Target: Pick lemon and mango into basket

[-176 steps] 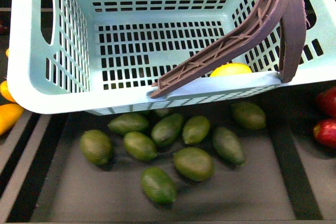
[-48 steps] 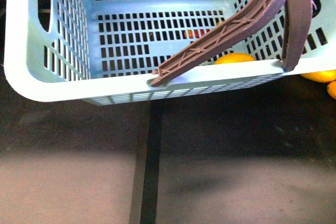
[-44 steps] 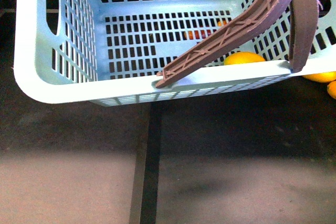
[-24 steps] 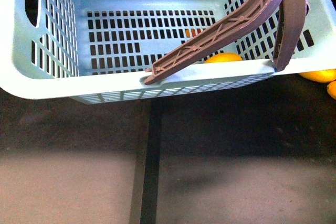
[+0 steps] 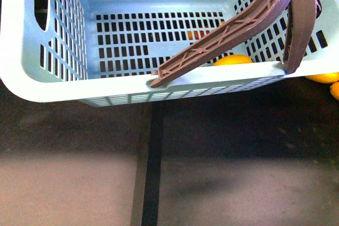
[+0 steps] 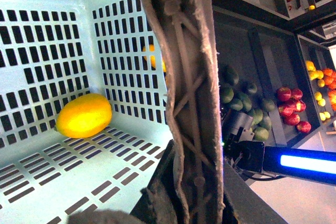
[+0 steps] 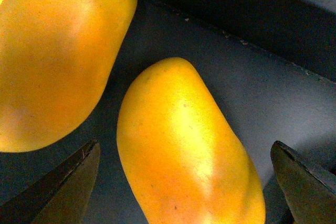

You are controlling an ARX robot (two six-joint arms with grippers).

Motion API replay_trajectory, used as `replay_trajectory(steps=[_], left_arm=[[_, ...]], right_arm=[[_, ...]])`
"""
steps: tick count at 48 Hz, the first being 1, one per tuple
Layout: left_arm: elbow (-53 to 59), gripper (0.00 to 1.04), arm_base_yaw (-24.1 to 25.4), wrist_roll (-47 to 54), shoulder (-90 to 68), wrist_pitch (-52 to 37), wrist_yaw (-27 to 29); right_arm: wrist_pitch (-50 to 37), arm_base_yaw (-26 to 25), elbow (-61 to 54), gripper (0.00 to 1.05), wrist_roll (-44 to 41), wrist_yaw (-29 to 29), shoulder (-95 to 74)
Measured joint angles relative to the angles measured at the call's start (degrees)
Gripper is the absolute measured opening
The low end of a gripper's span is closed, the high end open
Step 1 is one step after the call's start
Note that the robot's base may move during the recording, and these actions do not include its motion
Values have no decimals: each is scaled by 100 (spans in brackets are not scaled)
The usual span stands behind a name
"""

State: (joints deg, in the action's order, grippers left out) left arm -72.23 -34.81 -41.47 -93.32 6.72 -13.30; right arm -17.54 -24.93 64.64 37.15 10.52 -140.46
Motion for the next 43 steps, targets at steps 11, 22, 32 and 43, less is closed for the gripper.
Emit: replay_trajectory(steps=[11, 22, 32, 43], left_arm=[[0, 7, 0, 2, 0, 0, 22], [0, 7, 0, 0, 0, 0, 0], [0, 7, 0, 2, 0, 0, 4], [0, 7, 0, 2, 0, 0, 17]], right_arm=[[236, 105, 385, 96, 42, 17, -358], [236, 127, 358, 71, 55, 17, -437], [-59, 70, -214, 66, -136, -352, -4], [-323, -229, -1392, 66, -929, -1119, 1893]])
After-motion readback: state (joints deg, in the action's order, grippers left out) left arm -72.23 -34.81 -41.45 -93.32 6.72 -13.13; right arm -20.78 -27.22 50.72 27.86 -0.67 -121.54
